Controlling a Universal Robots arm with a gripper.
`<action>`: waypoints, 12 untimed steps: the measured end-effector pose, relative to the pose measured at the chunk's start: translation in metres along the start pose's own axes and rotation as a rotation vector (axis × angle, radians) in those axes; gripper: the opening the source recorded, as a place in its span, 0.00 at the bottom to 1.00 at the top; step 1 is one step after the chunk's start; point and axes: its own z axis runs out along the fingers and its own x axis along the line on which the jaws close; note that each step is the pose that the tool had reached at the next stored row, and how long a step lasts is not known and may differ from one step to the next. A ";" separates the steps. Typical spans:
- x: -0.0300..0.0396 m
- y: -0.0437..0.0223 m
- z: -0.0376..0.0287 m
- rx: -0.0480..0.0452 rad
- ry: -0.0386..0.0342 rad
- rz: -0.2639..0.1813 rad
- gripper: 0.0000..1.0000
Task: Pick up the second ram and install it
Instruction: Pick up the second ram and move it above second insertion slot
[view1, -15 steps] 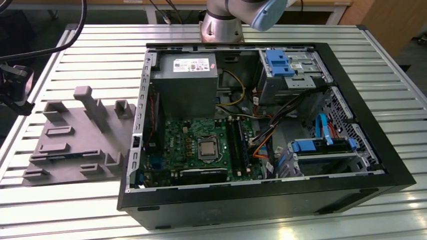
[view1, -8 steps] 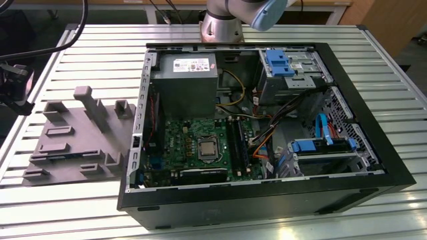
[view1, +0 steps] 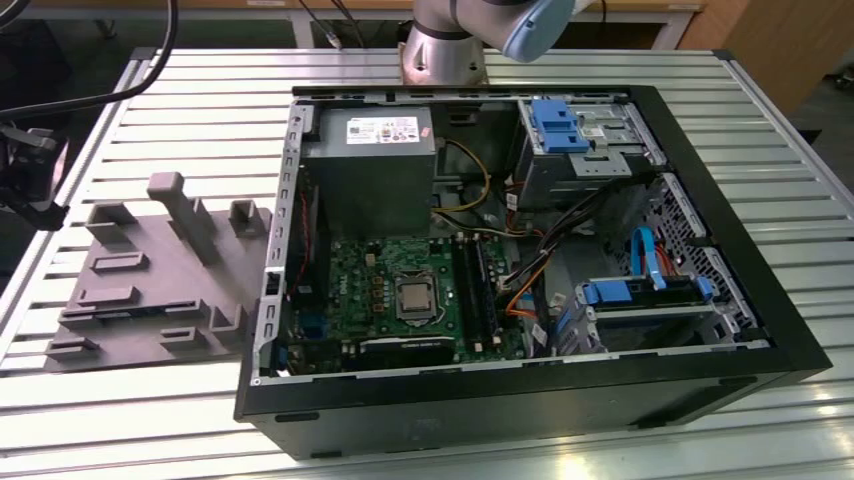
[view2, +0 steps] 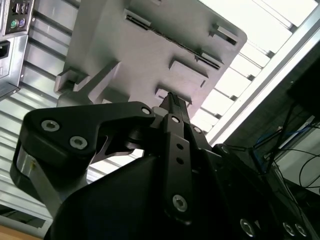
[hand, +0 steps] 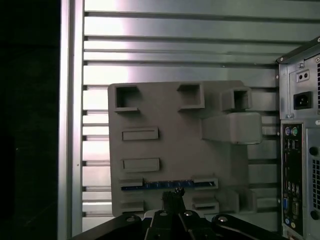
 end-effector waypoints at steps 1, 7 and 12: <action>0.0000 0.0000 0.0000 -0.0003 0.0002 -0.004 0.11; 0.0000 0.0000 0.0000 -0.0017 0.0013 -0.032 0.11; 0.0000 0.0000 0.0001 -0.0032 0.0024 -0.058 0.11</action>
